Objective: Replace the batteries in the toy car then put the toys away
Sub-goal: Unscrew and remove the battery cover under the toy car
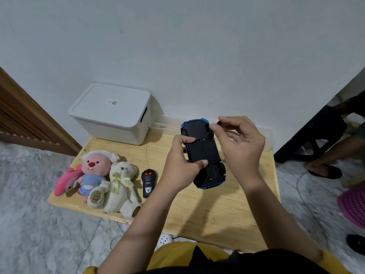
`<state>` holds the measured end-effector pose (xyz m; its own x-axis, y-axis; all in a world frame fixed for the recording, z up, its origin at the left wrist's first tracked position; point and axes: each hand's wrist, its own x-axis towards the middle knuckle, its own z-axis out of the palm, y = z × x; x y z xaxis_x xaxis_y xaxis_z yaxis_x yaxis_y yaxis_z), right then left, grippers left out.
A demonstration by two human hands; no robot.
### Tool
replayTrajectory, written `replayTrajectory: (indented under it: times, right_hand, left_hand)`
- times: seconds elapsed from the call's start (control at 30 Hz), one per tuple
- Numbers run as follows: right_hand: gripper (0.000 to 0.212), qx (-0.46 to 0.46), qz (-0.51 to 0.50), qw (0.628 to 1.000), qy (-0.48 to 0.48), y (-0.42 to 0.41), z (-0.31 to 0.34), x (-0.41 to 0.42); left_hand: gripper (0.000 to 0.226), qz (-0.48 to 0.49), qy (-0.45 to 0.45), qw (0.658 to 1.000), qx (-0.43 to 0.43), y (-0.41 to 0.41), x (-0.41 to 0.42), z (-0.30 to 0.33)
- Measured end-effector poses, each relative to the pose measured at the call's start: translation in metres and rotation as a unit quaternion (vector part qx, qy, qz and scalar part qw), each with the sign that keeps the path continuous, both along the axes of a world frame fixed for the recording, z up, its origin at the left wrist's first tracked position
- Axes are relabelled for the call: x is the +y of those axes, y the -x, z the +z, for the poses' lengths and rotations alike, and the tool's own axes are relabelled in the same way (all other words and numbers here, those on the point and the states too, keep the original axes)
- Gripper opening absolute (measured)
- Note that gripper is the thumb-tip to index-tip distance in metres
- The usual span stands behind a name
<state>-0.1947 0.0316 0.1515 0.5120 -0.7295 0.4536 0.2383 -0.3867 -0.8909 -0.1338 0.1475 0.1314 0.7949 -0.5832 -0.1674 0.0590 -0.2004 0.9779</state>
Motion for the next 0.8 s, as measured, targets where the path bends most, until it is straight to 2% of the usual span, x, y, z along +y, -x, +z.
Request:
replayTrajectory:
  times: [0.17, 0.4, 0.57, 0.8]
  right_hand:
    - [0.027, 0.002, -0.004, 1.000, -0.019, 0.0016, -0.0024, -0.0027]
    - [0.022, 0.003, -0.021, 0.999, -0.029, 0.0011, -0.0027, -0.0064]
    - [0.027, -0.006, -0.025, 0.998, -0.055, 0.0006, -0.0041, -0.0056]
    - [0.019, 0.033, 0.006, 0.999, -0.014, 0.0019, -0.0057, -0.0031]
  left_hand:
    - [0.051, 0.001, -0.006, 1.000, -0.005, -0.0003, -0.0027, -0.0013]
    - [0.052, 0.000, -0.006, 1.000, 0.003, -0.0017, -0.0069, -0.0036]
    - [0.051, -0.005, -0.010, 1.000, 0.000, -0.0021, -0.0083, -0.0047]
    - [0.050, -0.006, -0.010, 1.000, 0.006, -0.0038, -0.0086, -0.0054]
